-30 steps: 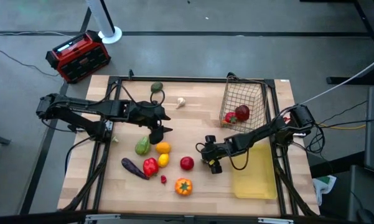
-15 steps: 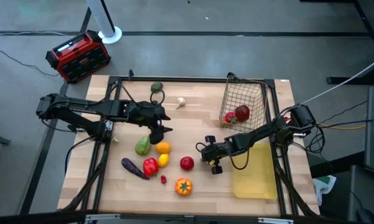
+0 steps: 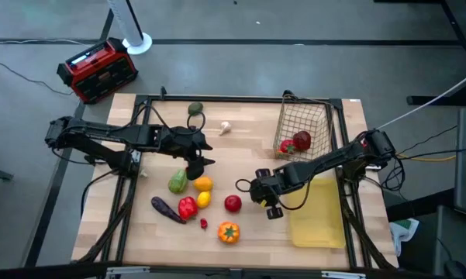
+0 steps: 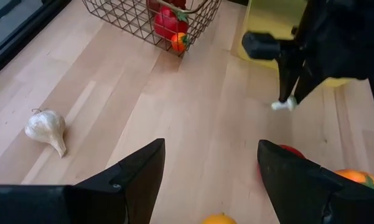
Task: Sort produce into baskets
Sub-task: Put the right green mushroom into the yellow basket
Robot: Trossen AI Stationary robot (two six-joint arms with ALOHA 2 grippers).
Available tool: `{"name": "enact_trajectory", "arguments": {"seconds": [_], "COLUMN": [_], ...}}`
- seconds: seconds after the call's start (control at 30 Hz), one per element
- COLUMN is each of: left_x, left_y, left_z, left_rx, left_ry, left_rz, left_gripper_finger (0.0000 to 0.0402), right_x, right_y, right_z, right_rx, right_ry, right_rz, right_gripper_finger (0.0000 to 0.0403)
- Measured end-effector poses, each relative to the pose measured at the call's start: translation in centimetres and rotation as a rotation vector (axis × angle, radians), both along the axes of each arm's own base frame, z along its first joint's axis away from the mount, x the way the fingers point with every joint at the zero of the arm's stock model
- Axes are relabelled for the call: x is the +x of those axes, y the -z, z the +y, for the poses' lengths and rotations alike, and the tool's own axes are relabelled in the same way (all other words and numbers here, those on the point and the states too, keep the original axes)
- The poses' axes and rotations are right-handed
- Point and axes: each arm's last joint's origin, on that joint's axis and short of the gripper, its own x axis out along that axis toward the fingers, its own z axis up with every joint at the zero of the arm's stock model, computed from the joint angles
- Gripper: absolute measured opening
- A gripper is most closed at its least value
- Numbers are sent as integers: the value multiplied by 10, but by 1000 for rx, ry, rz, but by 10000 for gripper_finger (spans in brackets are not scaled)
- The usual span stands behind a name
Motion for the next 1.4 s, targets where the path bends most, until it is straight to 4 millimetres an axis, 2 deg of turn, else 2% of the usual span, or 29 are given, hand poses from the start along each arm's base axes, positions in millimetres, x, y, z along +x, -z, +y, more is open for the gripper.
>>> {"name": "enact_trajectory", "arguments": {"seconds": [0.13, 0.33, 0.57, 0.8, 0.97, 1.17, 1.4], "left_x": [0, 0, -1, -1, -3, 4, 12], "left_y": [0, 0, 0, 0, 0, 4, 26], "left_z": [-3, -8, -16, -28, -38, -60, -98], "left_rx": [4, 5, 0, -21, -42, -65, -51], "left_ry": [13, 34, 62, 93, 120, 182, 306], "left_rz": [1, 2, 1, -1, -4, -33, 38], "left_gripper_finger": [250, 250, 250, 250, 250, 250, 250], "right_x": [-1, -17, -44, -79, -100, -109, -110], "right_y": [-21, -39, -38, -38, -39, -39, -39], "right_z": [5, 27, 52, 76, 88, 96, 97], "right_rx": [5, -27, -88, -255, -369, -389, -330], "right_ry": [-21, -74, -25, 75, 139, 107, 103], "right_rz": [53, 171, 309, 410, 421, 418, 478], "right_gripper_finger": [80, 80, 80, 80, 80, 81, 81]}}
